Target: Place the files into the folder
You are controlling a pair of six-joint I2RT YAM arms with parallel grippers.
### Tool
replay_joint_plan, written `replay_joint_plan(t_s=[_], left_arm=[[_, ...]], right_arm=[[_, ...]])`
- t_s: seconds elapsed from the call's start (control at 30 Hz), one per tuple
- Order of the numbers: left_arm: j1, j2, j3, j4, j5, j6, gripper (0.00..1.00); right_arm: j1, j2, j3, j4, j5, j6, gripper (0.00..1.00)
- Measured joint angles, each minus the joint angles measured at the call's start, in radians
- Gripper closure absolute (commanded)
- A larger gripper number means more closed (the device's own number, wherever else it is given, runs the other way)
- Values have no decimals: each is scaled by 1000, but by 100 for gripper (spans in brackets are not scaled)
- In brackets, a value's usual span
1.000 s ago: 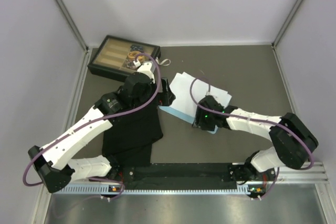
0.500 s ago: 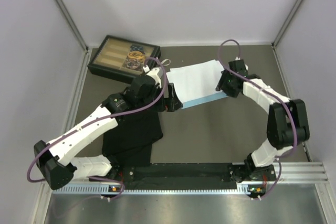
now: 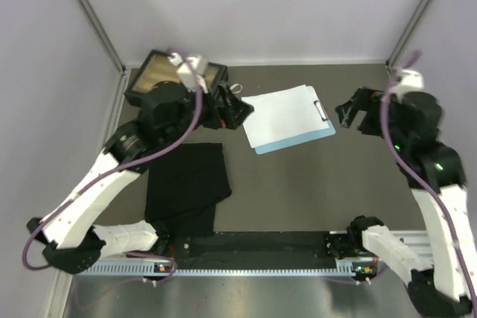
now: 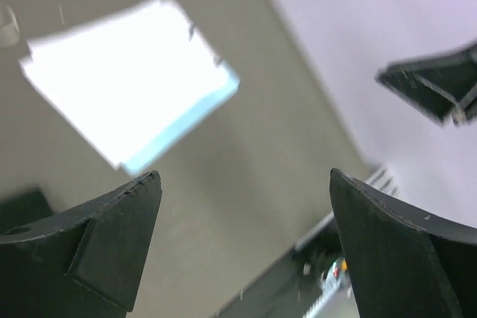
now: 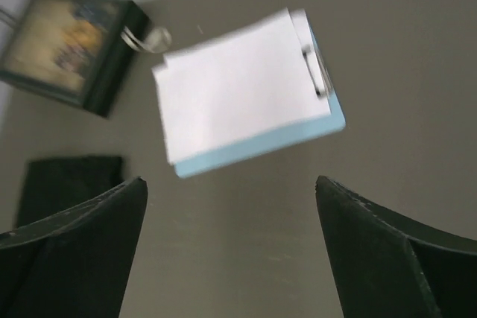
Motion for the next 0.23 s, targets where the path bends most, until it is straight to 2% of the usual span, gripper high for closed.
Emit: replay_joint_plan(t_s=[0.13,0.23], left_arm=[[0,-151,49,73,-63,54,1],[0,-298,50,137,-115,89,1]], right_arm=[[0,-136,174,-3,0,-22,1],[0,-230,235,18,6,-22,1]])
